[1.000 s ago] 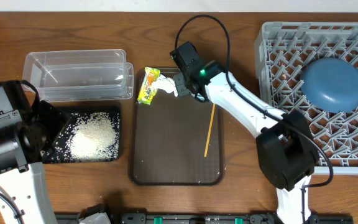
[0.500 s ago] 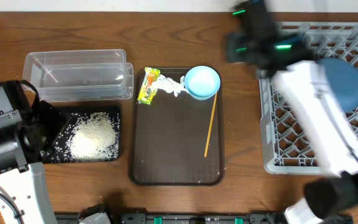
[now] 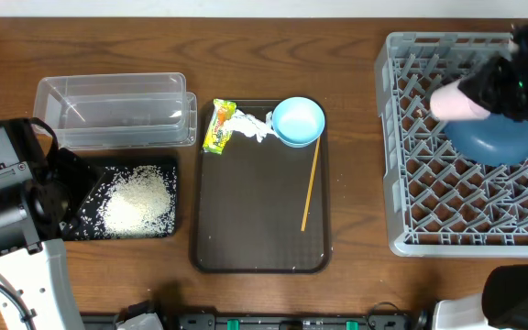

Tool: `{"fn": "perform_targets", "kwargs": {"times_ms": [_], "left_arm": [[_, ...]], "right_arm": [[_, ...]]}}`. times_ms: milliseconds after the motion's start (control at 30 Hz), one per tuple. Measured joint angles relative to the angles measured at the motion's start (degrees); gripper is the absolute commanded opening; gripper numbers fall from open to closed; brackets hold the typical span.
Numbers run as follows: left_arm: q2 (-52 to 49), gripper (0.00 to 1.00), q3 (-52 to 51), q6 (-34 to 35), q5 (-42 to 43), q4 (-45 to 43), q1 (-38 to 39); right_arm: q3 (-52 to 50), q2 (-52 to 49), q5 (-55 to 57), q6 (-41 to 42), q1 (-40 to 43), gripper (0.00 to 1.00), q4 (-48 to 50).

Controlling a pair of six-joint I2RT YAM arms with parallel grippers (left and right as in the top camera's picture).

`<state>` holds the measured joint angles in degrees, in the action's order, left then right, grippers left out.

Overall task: Sort waste into correct bins and load items into the dishwasher rack
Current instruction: 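Carry the pink cup to the rack and set it upside down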

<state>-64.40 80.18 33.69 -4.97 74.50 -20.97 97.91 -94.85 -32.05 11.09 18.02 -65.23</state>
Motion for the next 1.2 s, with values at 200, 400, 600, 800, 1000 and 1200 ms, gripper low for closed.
{"fn": "perform_targets", "kwargs": {"times_ms": [200, 400, 600, 800, 1000, 1200], "left_arm": [[0.0, 0.92, 0.0, 0.0, 0.0, 0.0, 0.0], [0.0, 0.92, 0.0, 0.0, 0.02, 0.0, 0.0], [0.0, 0.92, 0.0, 0.0, 0.02, 0.0, 0.0], [0.0, 0.92, 0.0, 0.0, 0.02, 0.0, 0.0], [0.0, 0.92, 0.0, 0.0, 0.02, 0.0, 0.0], [0.0, 0.92, 0.0, 0.0, 0.02, 0.0, 0.0]], "right_arm": [[-17.18, -0.07, -17.03, -1.95, 5.64, 0.01, 18.56], [-30.88, -0.11, -30.08, 2.97, 8.59, 0.01, 30.01], [-36.89, -0.11, -36.63, 3.54, 10.97, 0.01, 29.62], [-38.49, -0.11, -38.16, 2.91, 12.96, 0.01, 22.8], [-38.64, 0.0, -37.11, 1.95, 15.89, 0.01, 17.79], [-38.62, 0.22, -34.82, 0.96, 19.87, 0.01, 15.37]]}}
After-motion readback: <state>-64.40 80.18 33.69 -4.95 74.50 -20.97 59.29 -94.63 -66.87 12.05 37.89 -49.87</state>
